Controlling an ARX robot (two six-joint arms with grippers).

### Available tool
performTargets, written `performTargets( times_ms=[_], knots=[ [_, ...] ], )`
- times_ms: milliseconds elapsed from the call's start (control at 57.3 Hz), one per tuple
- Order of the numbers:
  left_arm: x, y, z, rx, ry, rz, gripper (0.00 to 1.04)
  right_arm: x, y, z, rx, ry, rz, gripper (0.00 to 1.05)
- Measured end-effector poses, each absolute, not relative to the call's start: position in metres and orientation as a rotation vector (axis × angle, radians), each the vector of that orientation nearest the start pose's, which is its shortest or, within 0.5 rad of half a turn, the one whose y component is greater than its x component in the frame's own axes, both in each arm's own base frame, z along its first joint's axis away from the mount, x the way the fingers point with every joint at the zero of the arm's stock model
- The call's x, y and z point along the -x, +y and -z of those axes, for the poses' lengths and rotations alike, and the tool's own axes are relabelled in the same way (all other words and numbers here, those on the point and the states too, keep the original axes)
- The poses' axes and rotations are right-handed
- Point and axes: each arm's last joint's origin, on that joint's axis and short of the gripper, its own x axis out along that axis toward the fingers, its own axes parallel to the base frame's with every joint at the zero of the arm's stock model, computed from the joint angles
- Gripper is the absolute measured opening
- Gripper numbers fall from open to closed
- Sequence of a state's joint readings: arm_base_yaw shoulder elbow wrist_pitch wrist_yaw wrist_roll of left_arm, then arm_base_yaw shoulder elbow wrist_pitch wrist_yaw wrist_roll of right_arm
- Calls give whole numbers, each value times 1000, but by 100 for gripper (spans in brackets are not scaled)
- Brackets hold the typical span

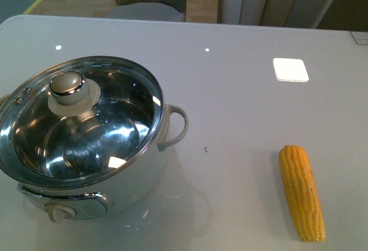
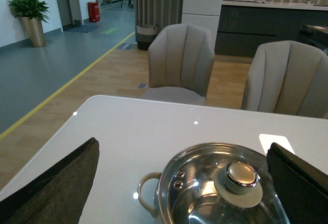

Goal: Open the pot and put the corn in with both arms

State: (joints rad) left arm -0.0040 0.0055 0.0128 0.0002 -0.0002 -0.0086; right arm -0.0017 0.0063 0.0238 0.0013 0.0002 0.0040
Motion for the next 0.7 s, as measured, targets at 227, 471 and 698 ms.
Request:
performTargets(
  times_ms=[227, 471, 698],
  knots=[
    [-97, 0, -167, 9, -7, 4, 98, -97, 0, -171, -4, -19, 2, 96],
    [-97, 0, -167, 9, -7, 4, 98, -97, 0, -171, -4, -19, 2, 96],
    [-97, 0, -167, 15, 7, -3, 98, -97, 0, -171, -4, -19, 2, 96]
  ],
)
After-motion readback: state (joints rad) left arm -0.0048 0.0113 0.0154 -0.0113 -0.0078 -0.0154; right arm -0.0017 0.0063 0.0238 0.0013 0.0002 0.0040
